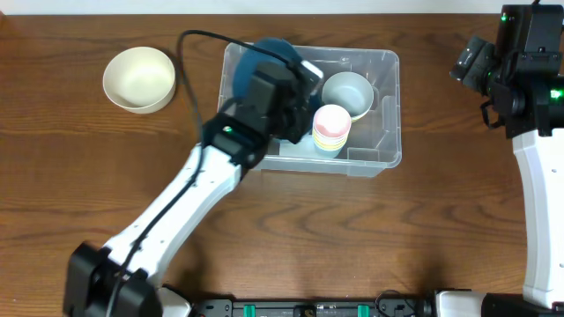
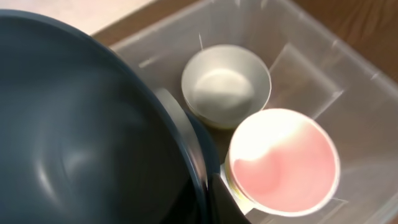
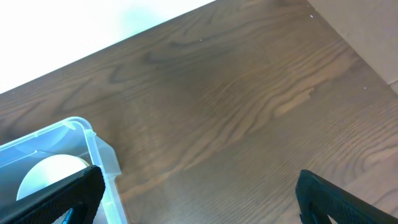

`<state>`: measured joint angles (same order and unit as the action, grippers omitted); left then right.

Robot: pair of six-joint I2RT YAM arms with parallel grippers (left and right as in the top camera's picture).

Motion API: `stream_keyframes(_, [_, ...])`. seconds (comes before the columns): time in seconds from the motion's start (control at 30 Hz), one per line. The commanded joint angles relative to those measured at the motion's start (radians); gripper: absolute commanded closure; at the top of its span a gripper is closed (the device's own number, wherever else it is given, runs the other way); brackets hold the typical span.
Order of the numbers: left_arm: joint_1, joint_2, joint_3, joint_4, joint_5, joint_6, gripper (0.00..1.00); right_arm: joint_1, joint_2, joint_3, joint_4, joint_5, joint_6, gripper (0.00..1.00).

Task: Pack container
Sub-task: 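Carry the dark-blue bowl into the bin and stack it on the other, then move the left gripper to the cream bowl and grasp its rim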

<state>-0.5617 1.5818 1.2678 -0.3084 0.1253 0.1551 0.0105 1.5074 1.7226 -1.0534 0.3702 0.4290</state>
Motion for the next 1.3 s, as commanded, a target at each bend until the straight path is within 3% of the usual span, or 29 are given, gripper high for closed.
stream_keyframes(0.0, [-0.011,0.041,0.008,0.02,-0.061,0.04,0.94,-0.004,0.003,0.006,0.001,0.007,0.012,0.01])
stream_keyframes(0.43, [-0.011,0.205,0.008,0.047,-0.071,0.062,0.94,-0.004,0.003,0.006,0.001,0.007,0.011,0.01])
stream_keyframes(0.57, [-0.011,0.206,0.008,0.072,-0.076,0.062,0.67,-0.004,0.003,0.006,0.001,0.007,0.012,0.01])
stream_keyframes(0.6, [-0.011,0.203,0.008,0.08,-0.083,0.061,0.66,-0.004,0.003,0.006,0.001,0.007,0.011,0.01])
stream_keyframes(1.0, [0.024,0.11,0.061,0.111,-0.14,0.041,0.64,-0.004,0.003,0.006,0.001,0.007,0.011,0.01])
stream_keyframes(1.27, [0.224,-0.066,0.092,0.046,-0.145,0.008,0.64,-0.004,0.003,0.006,0.001,0.007,0.011,0.01])
